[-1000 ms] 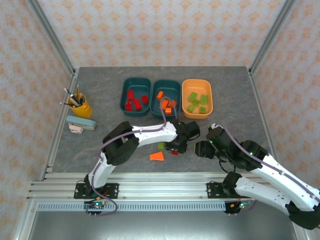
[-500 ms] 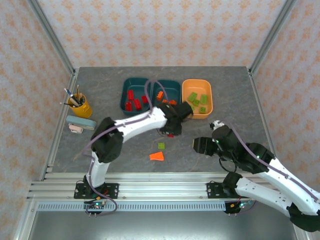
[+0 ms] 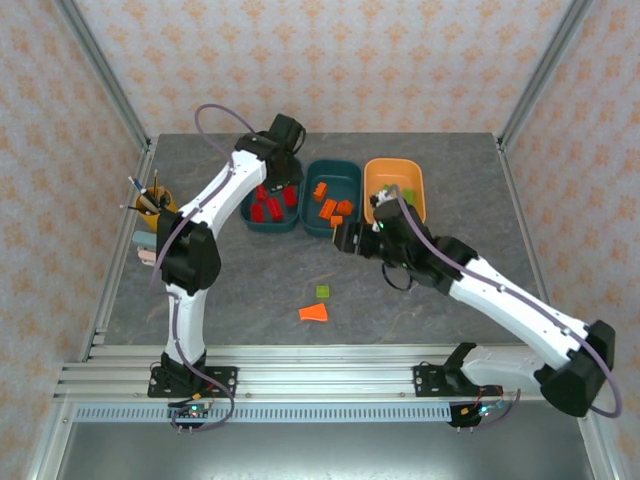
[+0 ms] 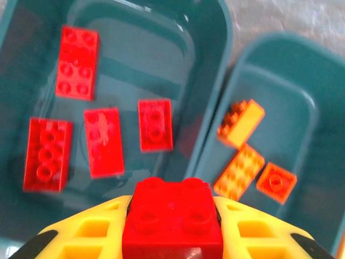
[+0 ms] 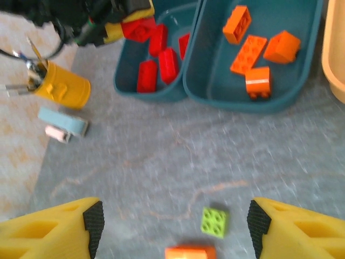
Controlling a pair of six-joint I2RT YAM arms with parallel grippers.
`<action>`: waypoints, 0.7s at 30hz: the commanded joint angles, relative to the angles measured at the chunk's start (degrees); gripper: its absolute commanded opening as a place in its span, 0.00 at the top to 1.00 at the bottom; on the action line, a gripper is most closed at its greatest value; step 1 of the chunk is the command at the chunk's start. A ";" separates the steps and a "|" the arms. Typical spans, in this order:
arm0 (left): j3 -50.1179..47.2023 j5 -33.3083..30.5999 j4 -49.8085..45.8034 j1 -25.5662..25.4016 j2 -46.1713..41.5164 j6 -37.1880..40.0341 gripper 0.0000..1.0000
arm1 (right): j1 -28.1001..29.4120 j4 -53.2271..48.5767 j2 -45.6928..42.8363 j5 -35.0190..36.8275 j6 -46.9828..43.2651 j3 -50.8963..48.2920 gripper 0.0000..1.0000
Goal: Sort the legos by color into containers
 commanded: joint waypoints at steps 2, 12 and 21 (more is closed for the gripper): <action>7.54 1.06 2.52 2.76 7.35 1.86 0.71 | -4.28 12.57 5.88 -3.75 5.28 2.51 0.27; 21.69 -2.48 0.80 6.21 21.25 3.23 0.70 | -7.46 14.53 13.11 -5.18 8.04 7.87 0.27; 22.41 -1.62 -3.09 6.28 25.92 2.67 0.67 | -7.93 12.30 12.64 -4.59 8.67 5.29 0.27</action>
